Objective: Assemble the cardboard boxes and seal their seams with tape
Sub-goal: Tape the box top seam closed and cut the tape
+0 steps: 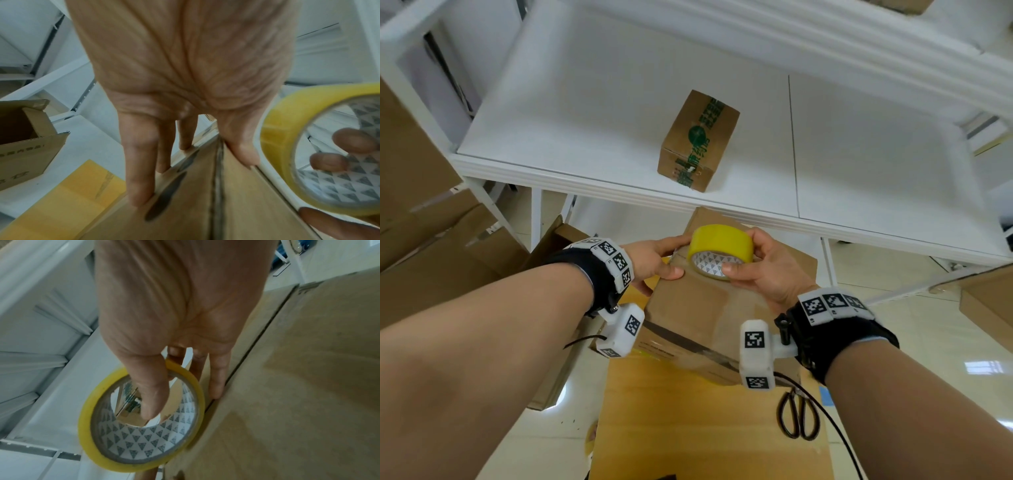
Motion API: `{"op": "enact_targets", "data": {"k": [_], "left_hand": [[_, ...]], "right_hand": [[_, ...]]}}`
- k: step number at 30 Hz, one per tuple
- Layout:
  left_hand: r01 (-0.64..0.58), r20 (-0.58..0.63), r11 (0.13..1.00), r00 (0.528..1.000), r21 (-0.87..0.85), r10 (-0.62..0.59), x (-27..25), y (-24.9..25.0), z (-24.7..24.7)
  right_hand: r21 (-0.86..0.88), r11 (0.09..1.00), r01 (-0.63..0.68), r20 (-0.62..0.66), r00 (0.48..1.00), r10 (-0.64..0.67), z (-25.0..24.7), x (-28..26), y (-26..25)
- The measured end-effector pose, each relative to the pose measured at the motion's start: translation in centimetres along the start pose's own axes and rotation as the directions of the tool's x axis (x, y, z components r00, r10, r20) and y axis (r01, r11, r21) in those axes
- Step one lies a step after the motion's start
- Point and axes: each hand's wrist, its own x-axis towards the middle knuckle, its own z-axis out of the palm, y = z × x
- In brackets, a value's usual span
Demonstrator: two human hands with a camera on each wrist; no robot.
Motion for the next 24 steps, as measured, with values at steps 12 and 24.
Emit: {"op": "enact_targets", "data": {"k": [12, 24], "left_hand": [[-0.016, -0.012, 0.999, 1.0, 0.035, 0.017, -0.5, 0.5, 0.5], [-0.033, -0.065, 0.326, 0.956, 0.945, 0.285, 0.2, 0.9, 2.6]], "right_hand": [[-0.083, 0.995, -0.052, -0.009, 0.999, 0.051, -3.2, -1.7, 1.7], [-0.158, 0.984, -0.084, -0.04, 0.996, 0.079, -3.2, -1.4, 2.9]]}}
